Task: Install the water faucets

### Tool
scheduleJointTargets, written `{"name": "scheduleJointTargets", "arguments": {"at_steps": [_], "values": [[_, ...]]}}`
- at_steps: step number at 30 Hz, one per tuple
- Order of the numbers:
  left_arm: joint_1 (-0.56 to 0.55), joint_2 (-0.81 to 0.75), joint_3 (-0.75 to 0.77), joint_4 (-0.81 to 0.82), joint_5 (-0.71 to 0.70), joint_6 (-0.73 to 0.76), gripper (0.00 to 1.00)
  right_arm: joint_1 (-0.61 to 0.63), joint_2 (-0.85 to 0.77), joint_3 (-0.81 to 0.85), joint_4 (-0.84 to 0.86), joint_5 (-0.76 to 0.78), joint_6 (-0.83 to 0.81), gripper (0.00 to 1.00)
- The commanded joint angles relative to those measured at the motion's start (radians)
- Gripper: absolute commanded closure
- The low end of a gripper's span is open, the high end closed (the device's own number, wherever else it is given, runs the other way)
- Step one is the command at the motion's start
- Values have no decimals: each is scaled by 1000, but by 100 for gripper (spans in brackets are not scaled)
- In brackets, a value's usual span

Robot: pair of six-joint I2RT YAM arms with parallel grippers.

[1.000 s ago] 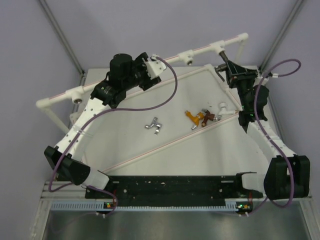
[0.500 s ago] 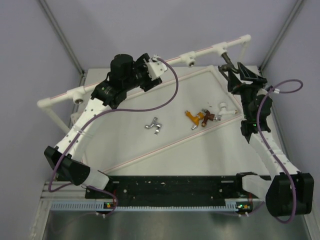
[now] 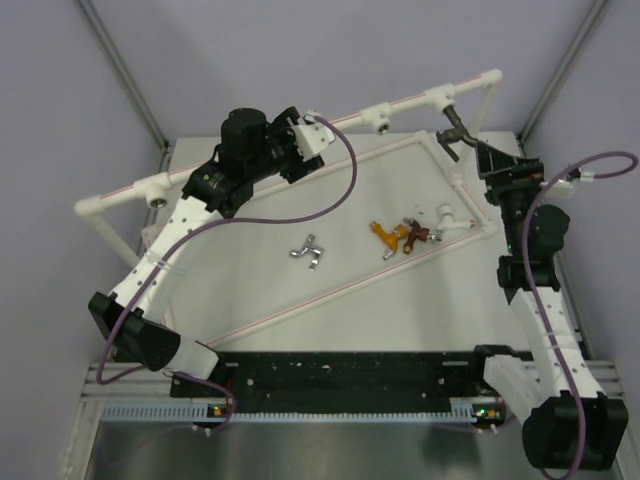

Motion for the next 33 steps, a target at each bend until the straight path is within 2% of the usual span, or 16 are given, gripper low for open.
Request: {"name": "scheduleJointTargets", "arguments": {"at_steps": [1,5,10,15,20,24,28,33], "values": [[-17,-8,7,-37,72,-33,29,-5,-60,163,-148,-103,-804,1],[-17,-9,10,-37,74,-34,29,-5,-80,223,-250,-207,-1333,1],[-16,-9,10,-34,69,-33,29,-4,-82,240,-316,-353,-1864,4],[-17,-8,10,-34,69,-30,29,11,-40,279,-324,-404,-2161,5],[-17,-8,15,-33,66,-28,29,31,39,312,-260,-391,-2282,5],[-17,-6,15,-34,63,-30,29,120,102,322,-234,-379,-2388,6],[-17,-11,12,-37,55,-27,29,145,147,316,-176,-391,-2420,9],[-17,-15,10,-40,52,-25,30,148,190,317,-108,-382,-2385,17]]}}
